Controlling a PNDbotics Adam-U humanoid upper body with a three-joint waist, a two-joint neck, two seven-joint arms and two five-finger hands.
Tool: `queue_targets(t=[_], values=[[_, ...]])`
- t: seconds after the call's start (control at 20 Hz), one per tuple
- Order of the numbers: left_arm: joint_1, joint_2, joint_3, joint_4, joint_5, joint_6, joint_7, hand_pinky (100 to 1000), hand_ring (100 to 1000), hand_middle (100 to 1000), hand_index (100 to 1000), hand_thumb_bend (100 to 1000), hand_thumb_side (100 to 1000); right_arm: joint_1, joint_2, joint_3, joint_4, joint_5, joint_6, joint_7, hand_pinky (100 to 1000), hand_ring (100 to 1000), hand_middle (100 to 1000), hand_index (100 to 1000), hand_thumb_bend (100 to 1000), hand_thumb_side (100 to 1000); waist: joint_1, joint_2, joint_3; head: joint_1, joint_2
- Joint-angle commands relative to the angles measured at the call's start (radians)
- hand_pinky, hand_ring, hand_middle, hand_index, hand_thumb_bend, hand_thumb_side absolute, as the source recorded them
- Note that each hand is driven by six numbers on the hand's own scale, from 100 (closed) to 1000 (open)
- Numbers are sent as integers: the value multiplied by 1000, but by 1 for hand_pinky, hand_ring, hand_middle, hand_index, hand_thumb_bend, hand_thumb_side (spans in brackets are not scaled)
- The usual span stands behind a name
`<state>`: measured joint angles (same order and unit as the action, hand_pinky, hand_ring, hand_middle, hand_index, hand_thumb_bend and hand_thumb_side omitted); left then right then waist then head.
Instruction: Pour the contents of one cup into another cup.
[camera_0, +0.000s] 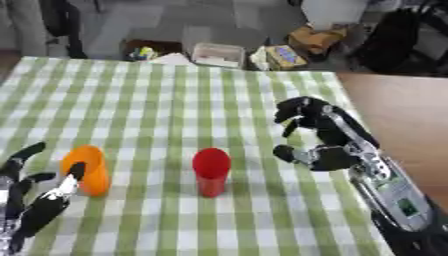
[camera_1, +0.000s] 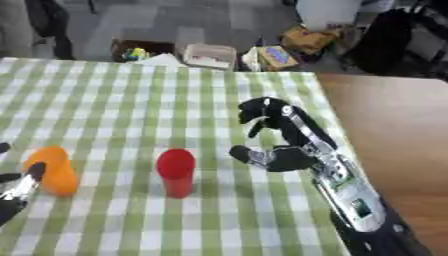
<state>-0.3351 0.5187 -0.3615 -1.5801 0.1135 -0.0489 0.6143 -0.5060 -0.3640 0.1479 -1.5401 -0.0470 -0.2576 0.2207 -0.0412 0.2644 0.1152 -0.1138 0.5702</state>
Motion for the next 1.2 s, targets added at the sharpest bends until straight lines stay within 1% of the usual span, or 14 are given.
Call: queue_targets(t=[0.05,0.8,1.2], values=[[-20,24,-5,5,4,-3,5,665,1000,801,820,545,339,-15,-13,-5,-21,-7,-1,0,518,685,632,764,614,294,2,-15,-3,3,-5],[-45,9,-33,50,7,-11,-17,664,1000,800,819,550,358,-17,-14,-5,-19,-8,-1,3,518,684,632,763,612,297,5,-16,-6,0,-7],[-63,8,-49,50,6,-8,-34,664,1000,801,820,577,372,-17,-13,-5,-18,-8,-1,4,518,684,632,763,612,298,6,-16,-8,1,-8]])
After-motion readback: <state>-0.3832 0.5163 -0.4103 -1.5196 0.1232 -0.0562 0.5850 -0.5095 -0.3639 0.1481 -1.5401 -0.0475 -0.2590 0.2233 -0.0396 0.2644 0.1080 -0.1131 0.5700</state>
